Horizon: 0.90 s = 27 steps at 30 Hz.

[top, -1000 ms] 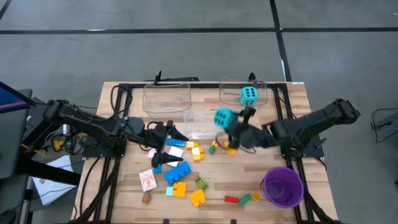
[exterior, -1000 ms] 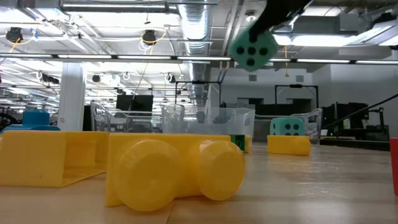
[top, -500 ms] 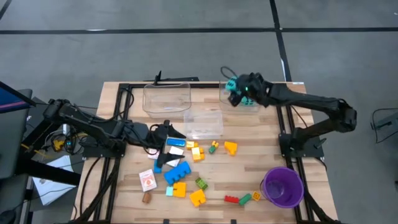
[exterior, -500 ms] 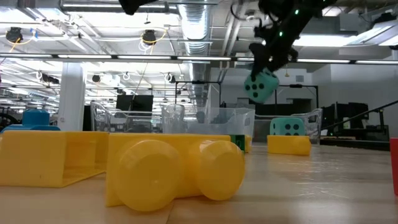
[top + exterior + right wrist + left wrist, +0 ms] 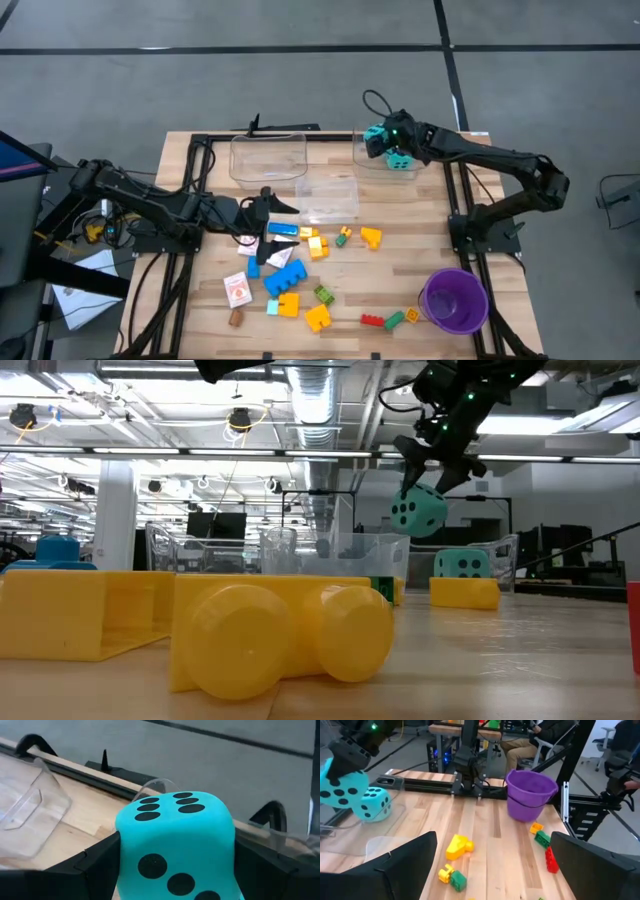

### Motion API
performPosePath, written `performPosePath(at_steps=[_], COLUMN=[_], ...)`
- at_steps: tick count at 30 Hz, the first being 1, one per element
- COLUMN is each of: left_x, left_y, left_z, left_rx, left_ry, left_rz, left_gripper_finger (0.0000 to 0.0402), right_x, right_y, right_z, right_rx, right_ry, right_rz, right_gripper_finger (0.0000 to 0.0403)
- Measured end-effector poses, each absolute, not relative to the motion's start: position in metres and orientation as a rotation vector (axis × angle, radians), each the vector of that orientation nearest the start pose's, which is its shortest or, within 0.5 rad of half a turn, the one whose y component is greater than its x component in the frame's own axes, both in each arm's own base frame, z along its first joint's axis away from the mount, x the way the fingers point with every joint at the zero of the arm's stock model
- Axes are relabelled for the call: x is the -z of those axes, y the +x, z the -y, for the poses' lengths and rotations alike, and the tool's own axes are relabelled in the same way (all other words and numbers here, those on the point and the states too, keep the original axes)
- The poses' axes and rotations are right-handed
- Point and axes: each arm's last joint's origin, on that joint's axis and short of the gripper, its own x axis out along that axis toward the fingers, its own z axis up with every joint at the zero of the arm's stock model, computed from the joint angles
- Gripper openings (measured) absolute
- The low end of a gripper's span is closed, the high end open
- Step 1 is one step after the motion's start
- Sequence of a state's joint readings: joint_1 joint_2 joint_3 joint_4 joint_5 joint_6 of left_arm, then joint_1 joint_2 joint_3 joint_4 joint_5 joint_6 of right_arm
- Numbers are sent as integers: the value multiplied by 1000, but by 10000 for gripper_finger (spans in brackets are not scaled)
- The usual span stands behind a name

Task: Pick & Place Toys
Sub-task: Put the blue dice into the top right transparent bin, then put the blue game piece into the top left transparent bin

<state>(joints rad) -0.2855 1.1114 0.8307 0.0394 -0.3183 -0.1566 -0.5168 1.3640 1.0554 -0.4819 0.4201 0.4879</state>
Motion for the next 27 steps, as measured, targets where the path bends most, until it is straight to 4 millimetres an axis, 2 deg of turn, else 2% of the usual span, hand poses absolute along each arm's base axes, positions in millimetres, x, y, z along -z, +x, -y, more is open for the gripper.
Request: performPosePath(at_steps=[5,10,14,19,27], left_x=[-308,-308,-309,-308,-307], left_y=[240,240,239,239,239], left_z=[61,61,61,61,61], left_rx=[-46,-44,-44,-45,-49], left_ry=[-54,-43,-44,-41,-85], left_rz=[-216,-215,-212,-224,-234], left_gripper_finger=[385,386,386,384,386], right_x=[-272,-250,-230,-224,-231], right_y=[245,258,269,271,271], right_z=[150,156,162,167,166], right_rx=[1122,1170,1190,1220,1221], right_ry=[526,546,526,495,481], right_rz=[-557,-598,-646,-646,-613], right_gripper_finger=[312,321,347,392,397])
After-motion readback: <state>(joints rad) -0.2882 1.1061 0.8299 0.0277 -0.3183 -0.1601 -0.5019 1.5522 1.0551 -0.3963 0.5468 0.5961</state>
